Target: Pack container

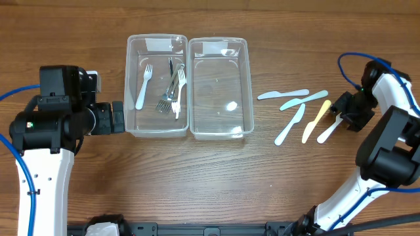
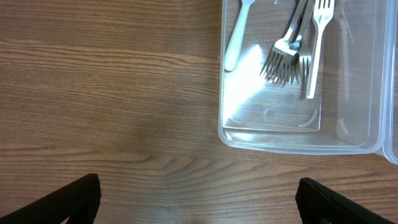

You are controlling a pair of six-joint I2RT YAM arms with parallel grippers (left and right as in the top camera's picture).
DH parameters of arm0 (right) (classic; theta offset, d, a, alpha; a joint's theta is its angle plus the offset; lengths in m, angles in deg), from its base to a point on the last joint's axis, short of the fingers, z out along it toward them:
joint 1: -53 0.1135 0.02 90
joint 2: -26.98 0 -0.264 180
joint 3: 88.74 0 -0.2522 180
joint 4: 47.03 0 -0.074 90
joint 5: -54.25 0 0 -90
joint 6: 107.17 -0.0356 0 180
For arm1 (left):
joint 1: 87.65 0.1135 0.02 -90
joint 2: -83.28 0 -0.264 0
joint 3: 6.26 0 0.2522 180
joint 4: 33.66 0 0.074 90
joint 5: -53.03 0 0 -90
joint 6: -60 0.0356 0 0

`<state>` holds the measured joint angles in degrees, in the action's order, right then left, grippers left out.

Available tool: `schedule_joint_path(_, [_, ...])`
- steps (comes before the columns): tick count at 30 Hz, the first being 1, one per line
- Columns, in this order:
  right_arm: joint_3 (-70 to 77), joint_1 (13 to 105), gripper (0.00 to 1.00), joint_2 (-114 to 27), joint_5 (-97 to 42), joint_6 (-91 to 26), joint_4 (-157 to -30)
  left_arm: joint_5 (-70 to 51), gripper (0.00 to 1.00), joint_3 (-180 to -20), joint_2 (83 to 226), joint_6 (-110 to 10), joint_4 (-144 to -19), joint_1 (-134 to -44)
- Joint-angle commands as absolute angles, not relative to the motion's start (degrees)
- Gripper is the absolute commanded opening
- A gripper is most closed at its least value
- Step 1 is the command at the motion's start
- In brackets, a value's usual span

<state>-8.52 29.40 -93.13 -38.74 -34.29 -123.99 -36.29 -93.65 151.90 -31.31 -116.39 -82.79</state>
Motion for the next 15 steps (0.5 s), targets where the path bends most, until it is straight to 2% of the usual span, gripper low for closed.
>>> schedule_joint_path(1, [-8.3,29.3,0.63,-93.3,-38.2,-34.5,-124.1,-35.9,1.00,-93.3,151.8,-30.2,-116.3,-82.7])
schedule_joint_path(15, [-2.5,29.3,0.63,-93.6,-37.5,-33.5,-121.2,-35.9,1.00,-93.4,151.8,-30.2,-116.3,-82.7])
